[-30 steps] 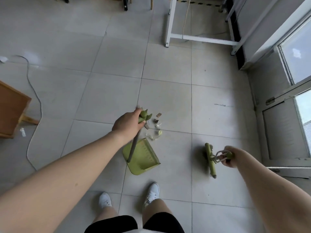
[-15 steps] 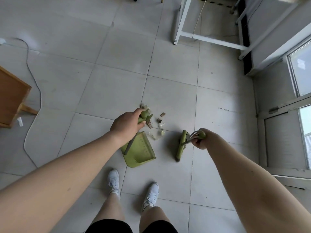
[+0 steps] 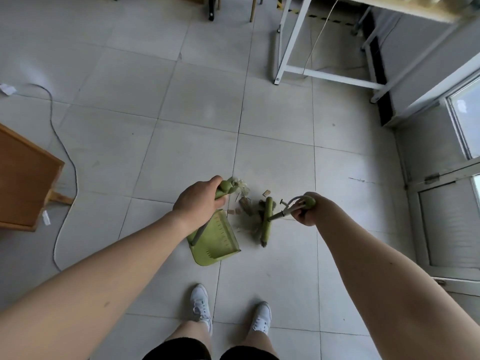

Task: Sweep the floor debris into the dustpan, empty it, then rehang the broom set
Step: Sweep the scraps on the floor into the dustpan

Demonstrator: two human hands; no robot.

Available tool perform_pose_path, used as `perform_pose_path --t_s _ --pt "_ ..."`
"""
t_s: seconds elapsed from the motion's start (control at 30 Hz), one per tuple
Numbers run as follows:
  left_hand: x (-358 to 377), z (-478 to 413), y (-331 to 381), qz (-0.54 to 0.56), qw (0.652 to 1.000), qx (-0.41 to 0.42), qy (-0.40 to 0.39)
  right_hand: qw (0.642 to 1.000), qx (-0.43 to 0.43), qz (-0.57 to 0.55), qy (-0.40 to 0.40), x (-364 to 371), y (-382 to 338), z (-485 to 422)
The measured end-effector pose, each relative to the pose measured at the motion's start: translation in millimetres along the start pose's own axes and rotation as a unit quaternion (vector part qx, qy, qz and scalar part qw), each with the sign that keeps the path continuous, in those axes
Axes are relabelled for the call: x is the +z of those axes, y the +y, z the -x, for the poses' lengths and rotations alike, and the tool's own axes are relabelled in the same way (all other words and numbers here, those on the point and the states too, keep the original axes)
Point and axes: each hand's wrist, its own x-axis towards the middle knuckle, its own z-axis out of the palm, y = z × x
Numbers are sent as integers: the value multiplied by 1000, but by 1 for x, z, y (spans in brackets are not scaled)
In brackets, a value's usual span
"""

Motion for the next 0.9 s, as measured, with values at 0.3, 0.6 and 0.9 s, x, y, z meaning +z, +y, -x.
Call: perform_pose_path --t_s 0.3,0.6,0.9 --pt "-8 -31 33 -25 998 62 -19 999 -9 41 34 -95 -22 19" --pt "21 -50 80 -26 998 49 -6 992 -18 58 107 -181 -25 -8" --pt "70 -55 126 -32 998 -19 49 988 -16 134 76 -242 -59 -59"
